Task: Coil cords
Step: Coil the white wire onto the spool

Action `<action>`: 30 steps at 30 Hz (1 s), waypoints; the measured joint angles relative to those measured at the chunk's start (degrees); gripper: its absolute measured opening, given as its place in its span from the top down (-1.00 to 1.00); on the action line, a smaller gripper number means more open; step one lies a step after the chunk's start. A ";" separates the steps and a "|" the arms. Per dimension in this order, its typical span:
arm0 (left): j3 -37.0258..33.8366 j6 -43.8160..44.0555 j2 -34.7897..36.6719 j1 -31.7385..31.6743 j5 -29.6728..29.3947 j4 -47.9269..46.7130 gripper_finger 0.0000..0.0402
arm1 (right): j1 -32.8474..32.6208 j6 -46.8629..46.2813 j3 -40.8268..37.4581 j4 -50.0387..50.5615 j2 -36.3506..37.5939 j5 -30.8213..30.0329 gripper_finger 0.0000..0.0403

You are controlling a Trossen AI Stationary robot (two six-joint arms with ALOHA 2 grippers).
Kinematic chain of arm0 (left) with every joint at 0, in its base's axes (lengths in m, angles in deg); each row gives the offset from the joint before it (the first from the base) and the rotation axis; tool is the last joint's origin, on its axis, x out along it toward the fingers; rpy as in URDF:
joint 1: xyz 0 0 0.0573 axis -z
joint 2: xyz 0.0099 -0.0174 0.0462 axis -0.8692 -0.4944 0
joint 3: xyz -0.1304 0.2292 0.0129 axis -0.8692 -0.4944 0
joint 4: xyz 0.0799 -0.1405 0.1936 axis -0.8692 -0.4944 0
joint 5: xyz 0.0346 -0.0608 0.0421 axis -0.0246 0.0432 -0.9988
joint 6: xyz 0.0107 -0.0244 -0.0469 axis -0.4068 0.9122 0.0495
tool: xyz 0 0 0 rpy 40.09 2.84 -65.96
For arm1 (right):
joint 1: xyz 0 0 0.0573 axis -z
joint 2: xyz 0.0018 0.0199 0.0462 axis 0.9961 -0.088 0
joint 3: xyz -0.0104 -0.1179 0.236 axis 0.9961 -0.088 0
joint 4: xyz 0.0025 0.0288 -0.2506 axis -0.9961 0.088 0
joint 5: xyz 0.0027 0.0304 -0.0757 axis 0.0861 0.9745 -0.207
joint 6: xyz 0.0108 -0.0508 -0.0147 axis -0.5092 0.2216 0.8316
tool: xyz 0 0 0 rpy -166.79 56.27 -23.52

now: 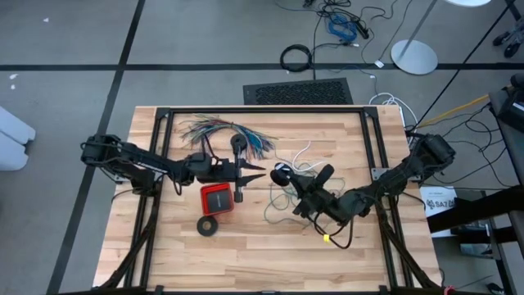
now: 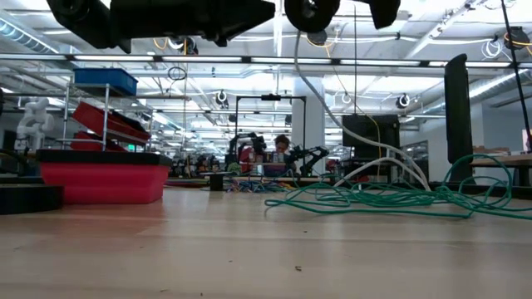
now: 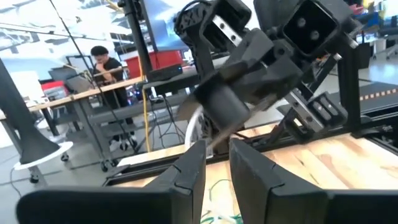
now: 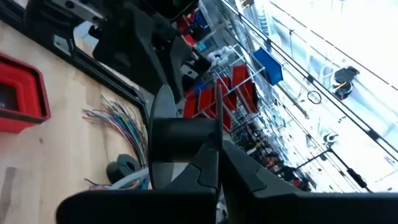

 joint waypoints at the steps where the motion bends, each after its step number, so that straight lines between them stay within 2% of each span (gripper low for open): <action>1: 0.00 0.16 0.00 0.15 0.02 -0.01 0.60 | -0.16 -0.02 0.00 -0.04 0.64 0.88 1.00; 7: 0.00 0.19 0.00 0.46 0.04 -1.64 0.60 | -3.65 -5.84 0.00 2.85 6.94 5.79 1.00; 12: 0.00 0.19 0.00 0.46 0.04 -3.26 0.60 | -6.16 -20.84 0.00 17.09 16.62 15.95 1.00; 15: 0.00 0.19 0.00 0.46 0.85 -3.17 0.60 | -5.99 -31.18 0.00 27.41 22.09 25.04 1.00; 19: 0.00 -0.25 0.00 0.46 2.90 -2.41 0.60 | -4.73 -39.43 0.00 34.28 26.07 36.84 1.00; 24: 0.00 -0.22 0.00 0.52 6.11 -1.14 0.60 | -2.24 -43.75 0.00 35.54 28.15 55.87 1.00; 30: 0.00 -0.70 0.00 1.56 6.43 -0.96 0.60 | 1.20 -47.88 0.00 35.21 28.93 78.12 1.00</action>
